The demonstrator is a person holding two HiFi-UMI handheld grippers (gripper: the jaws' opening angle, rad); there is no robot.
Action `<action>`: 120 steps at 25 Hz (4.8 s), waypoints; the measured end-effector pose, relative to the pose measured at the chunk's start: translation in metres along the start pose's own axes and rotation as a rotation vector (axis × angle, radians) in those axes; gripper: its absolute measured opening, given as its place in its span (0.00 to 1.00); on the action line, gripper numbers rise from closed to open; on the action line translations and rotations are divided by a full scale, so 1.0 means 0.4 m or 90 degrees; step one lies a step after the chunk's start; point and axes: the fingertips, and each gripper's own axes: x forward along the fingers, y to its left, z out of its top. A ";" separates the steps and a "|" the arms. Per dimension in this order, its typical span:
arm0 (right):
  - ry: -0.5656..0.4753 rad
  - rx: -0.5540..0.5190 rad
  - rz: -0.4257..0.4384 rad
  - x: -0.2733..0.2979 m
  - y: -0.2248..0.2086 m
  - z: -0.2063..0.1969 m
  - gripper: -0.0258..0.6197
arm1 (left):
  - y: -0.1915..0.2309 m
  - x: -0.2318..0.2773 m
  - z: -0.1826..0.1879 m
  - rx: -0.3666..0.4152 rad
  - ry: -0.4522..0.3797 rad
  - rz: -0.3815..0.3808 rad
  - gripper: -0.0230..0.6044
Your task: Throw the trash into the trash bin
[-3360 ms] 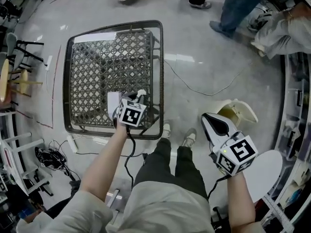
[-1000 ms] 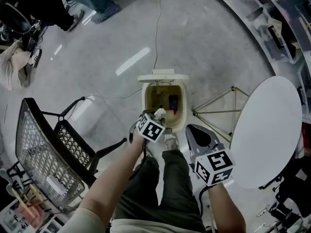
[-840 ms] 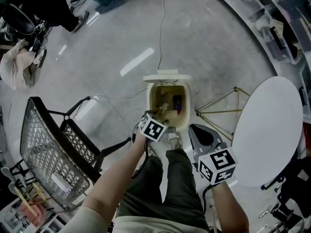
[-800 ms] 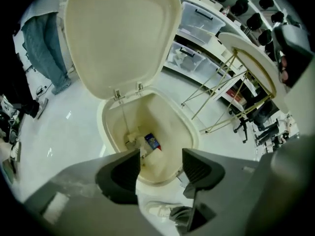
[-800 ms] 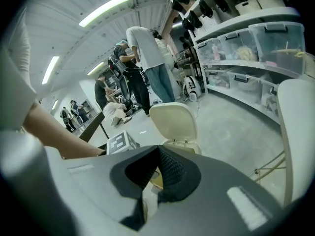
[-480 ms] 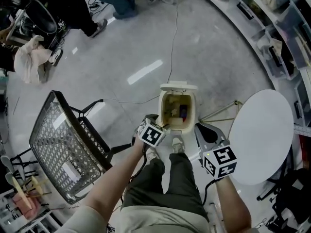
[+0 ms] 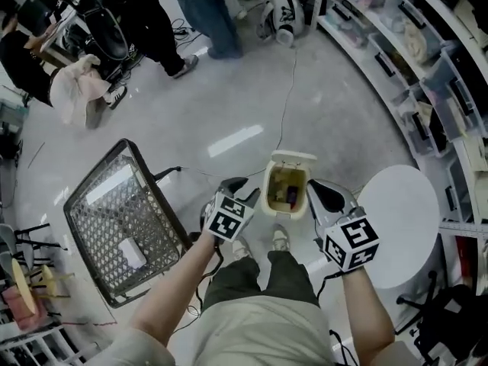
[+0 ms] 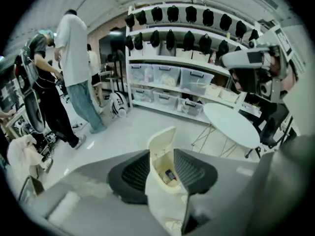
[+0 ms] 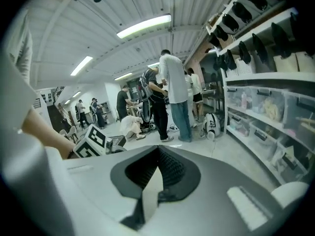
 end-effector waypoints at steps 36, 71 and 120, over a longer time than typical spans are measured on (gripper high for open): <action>-0.351 -0.214 0.341 -0.258 0.785 0.769 0.04 | 0.126 -1.333 0.264 -0.006 -0.489 0.363 0.04; -0.040 -0.215 0.466 0.146 0.997 0.373 0.04 | 0.463 -1.176 -0.597 -0.418 -0.145 0.545 0.69; 0.147 -0.183 0.367 0.288 0.866 0.009 0.04 | 0.535 -0.774 -0.874 -0.582 0.036 0.380 0.54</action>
